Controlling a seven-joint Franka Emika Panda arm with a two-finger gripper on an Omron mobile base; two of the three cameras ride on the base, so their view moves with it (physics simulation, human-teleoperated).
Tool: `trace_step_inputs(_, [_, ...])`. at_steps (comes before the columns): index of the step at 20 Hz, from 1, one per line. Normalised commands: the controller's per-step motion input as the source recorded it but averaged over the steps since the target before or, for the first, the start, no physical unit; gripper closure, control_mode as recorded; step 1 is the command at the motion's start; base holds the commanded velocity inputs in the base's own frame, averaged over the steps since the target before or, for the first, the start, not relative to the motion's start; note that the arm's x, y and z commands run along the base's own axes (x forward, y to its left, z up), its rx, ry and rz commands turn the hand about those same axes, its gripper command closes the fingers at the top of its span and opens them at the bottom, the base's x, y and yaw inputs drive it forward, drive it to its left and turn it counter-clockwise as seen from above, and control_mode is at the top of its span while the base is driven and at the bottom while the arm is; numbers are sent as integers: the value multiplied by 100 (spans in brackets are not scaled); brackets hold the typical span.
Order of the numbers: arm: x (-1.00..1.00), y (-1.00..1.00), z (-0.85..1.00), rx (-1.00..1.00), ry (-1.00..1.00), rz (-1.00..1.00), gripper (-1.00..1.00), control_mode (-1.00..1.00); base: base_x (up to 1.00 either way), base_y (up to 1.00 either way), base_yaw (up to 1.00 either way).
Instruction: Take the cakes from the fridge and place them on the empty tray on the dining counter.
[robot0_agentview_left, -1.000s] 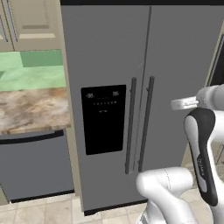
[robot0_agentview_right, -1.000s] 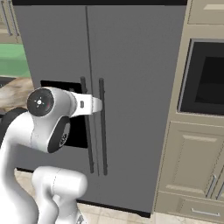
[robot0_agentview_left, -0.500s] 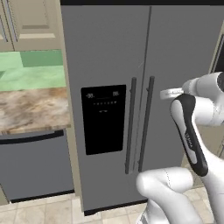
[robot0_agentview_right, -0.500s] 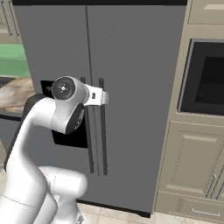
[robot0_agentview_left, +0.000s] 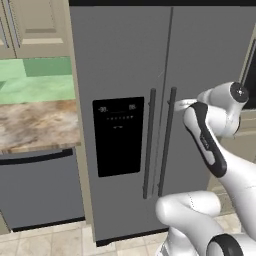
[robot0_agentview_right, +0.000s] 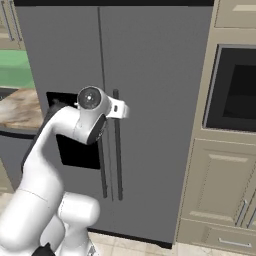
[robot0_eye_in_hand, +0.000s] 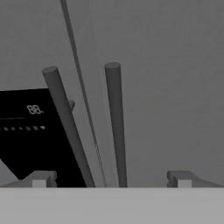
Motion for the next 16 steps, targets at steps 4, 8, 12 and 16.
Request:
trace_step_inputs(4, [66, 0, -39, 0, 0, 0, -100, -100, 0, 0, 0])
trace_step_inputs(8, [69, 1, -30, 0, 0, 0, -100, -100, 0, 0, 0])
trace_step_inputs(12, [75, 0, -21, 0, 0, 0, -100, -100, 0, 0, 0])
trace_step_inputs(16, [77, 0, -15, 0, 0, 0, -100, -100, 0, 0, 0])
